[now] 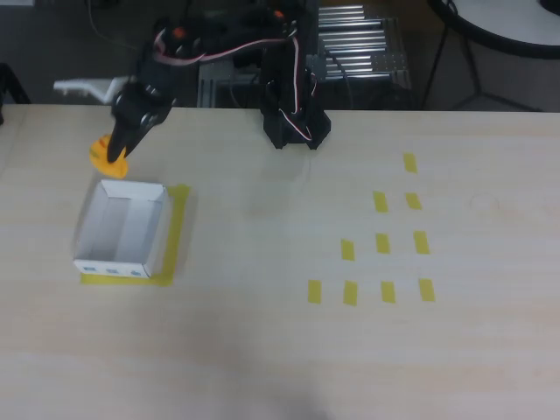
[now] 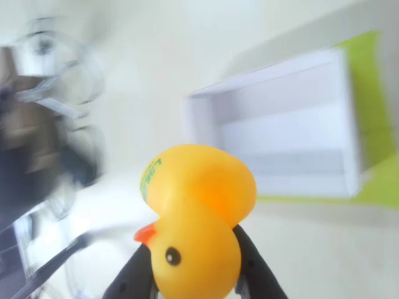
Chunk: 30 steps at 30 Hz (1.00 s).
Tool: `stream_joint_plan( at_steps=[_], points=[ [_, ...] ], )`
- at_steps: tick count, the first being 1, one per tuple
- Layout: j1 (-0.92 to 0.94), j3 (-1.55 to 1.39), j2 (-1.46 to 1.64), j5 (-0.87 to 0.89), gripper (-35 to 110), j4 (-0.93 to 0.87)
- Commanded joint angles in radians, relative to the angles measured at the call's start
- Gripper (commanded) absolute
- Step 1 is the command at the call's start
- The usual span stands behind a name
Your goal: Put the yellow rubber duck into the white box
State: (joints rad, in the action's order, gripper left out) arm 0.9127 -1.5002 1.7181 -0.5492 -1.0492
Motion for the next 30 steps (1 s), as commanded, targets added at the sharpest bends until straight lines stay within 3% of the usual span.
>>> stream_joint_plan(
  at_steps=[1, 14, 17, 23, 28, 30],
  points=[
    [0.081, 0.021, -0.133, -0.052, 0, 0.091],
    [0.006, 0.288, -0.497, -0.058, 1, 0.080],
    [-0.009, 0.360, -0.549, -0.060, 22, 0.060],
    [-0.021, 0.391, -0.575, -0.081, 38, 0.071],
    [-0.032, 0.403, -0.540, -0.077, 36, 0.040],
    [-0.049, 0.374, -0.462, -0.057, 23, 0.020]
  ],
)
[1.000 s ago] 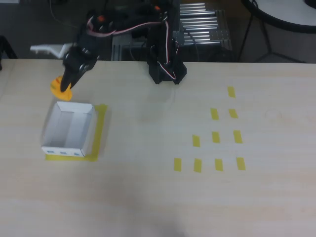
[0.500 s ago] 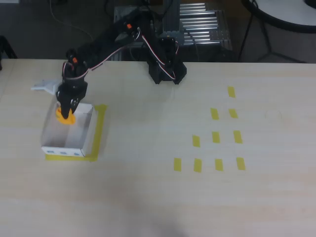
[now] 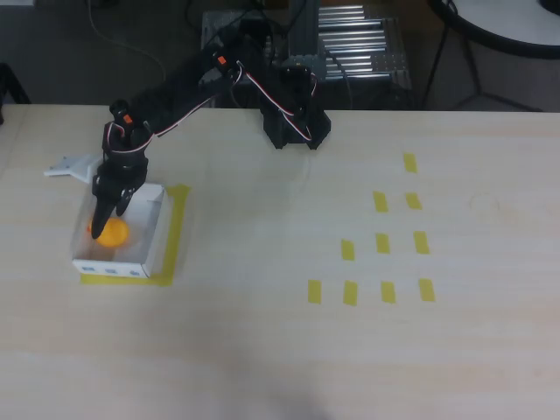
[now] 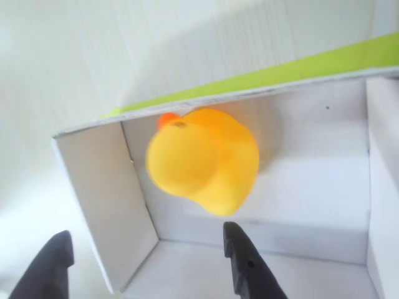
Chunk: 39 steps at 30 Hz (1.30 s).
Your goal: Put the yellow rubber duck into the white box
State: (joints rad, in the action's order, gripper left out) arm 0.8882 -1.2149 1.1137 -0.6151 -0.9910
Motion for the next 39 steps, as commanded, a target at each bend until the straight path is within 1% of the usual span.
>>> stream_joint_plan(
  at_steps=[1, 3, 4, 10, 12, 16, 18, 20, 23, 26, 28, 30, 32, 35, 39],
  points=[
    [-0.037, 0.069, 0.204, 0.037, 15, -0.044],
    [-0.069, 0.017, 0.373, 0.107, 7, -0.063],
    [-0.089, -0.011, 0.474, 0.150, 5, -0.066],
    [-0.284, -0.256, 1.146, 0.387, 5, -0.018],
    [-0.383, -0.410, 1.358, 0.393, 0, 0.020],
    [-0.618, -0.830, 1.733, 0.428, 0, 0.146],
    [-0.744, -1.057, 1.887, 0.509, 0, 0.083],
    [-0.810, -1.282, 2.010, 0.561, 0, 0.067],
    [-0.845, -1.532, 2.115, 0.632, 0, 0.057],
    [-0.854, -1.680, 2.169, 0.724, 0, 0.029],
    [-0.848, -1.721, 2.204, 0.787, 0, -0.028],
    [-0.851, -1.747, 2.221, 0.807, 0, -0.074],
    [-0.853, -1.784, 2.221, 0.807, 0, -0.061],
    [-0.842, -1.855, 2.221, 0.808, 0, 0.003],
    [-0.841, -1.852, 2.221, 0.813, 0, -0.012]
  ],
)
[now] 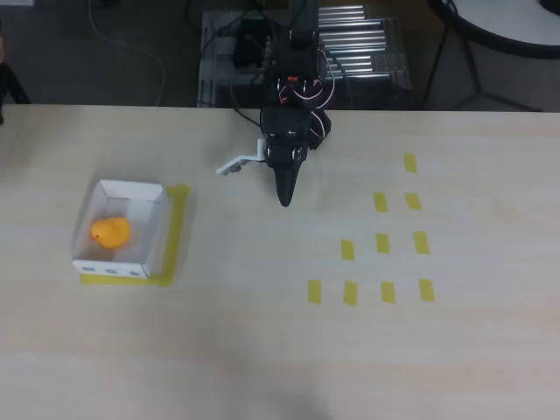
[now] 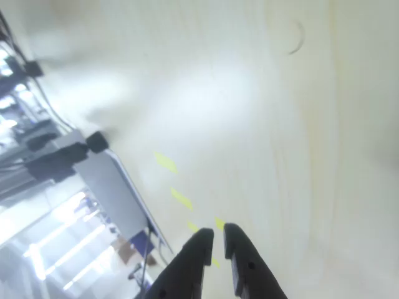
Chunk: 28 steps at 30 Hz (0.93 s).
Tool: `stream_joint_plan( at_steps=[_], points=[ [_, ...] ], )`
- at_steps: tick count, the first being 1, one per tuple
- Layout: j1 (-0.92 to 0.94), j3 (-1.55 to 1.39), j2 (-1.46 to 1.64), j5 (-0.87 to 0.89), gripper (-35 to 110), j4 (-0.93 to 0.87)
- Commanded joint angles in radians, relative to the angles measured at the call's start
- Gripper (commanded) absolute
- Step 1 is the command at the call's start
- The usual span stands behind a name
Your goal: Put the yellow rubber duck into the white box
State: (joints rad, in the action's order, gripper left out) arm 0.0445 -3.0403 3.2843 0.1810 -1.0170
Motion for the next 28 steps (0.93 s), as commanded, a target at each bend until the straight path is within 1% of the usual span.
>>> stream_joint_plan(
  at_steps=[1, 2, 4, 5, 9, 16, 28],
  points=[
    [0.003, -0.025, 0.051, 0.017, 0, 0.014],
    [0.003, -0.025, 0.051, 0.017, 0, 0.014],
    [0.003, -0.025, 0.051, 0.017, 10, 0.014],
    [0.003, -0.025, 0.051, 0.017, 11, 0.014],
    [0.003, -0.025, 0.051, 0.017, 6, 0.014],
    [0.003, -0.025, 0.051, 0.017, 2, 0.014],
    [0.003, -0.025, 0.051, 0.017, 0, 0.014]
  ],
)
